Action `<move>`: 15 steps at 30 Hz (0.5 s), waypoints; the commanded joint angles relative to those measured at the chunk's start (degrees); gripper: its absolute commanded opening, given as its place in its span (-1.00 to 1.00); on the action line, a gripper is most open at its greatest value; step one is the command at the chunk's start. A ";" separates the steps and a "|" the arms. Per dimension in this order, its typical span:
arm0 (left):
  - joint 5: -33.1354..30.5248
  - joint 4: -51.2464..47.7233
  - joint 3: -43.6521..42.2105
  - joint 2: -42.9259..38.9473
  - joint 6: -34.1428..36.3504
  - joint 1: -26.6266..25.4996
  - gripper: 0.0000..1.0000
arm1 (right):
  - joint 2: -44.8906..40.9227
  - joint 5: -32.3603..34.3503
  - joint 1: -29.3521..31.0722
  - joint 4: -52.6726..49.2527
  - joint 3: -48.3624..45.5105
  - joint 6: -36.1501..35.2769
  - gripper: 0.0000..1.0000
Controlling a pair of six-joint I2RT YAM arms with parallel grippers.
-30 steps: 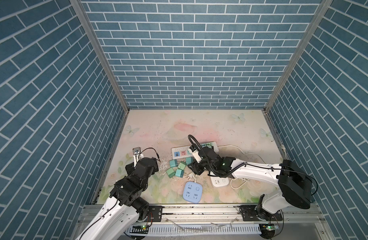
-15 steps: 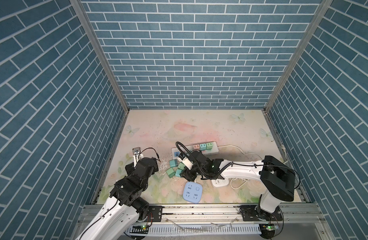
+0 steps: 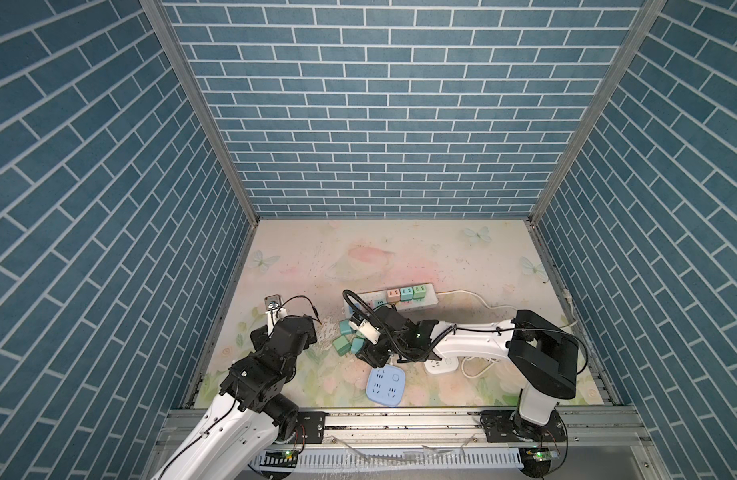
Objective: Insert the plug
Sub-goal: 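Move the right gripper over the teal adapter pile while the left arm draws back, then lower the right gripper toward a light teal adapter in the pile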
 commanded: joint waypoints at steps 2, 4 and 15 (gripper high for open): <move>-1.12 -1.11 -0.08 -0.25 -0.44 0.09 0.99 | 1.50 0.19 0.62 -0.31 1.41 -2.27 0.23; -1.13 -1.11 -0.11 -0.25 -0.48 0.09 0.99 | 1.79 -0.03 0.70 -0.32 1.46 -2.38 0.25; -1.27 -1.16 -0.04 -0.16 -0.64 0.08 0.99 | 3.53 -0.97 1.20 0.03 2.59 -2.58 0.26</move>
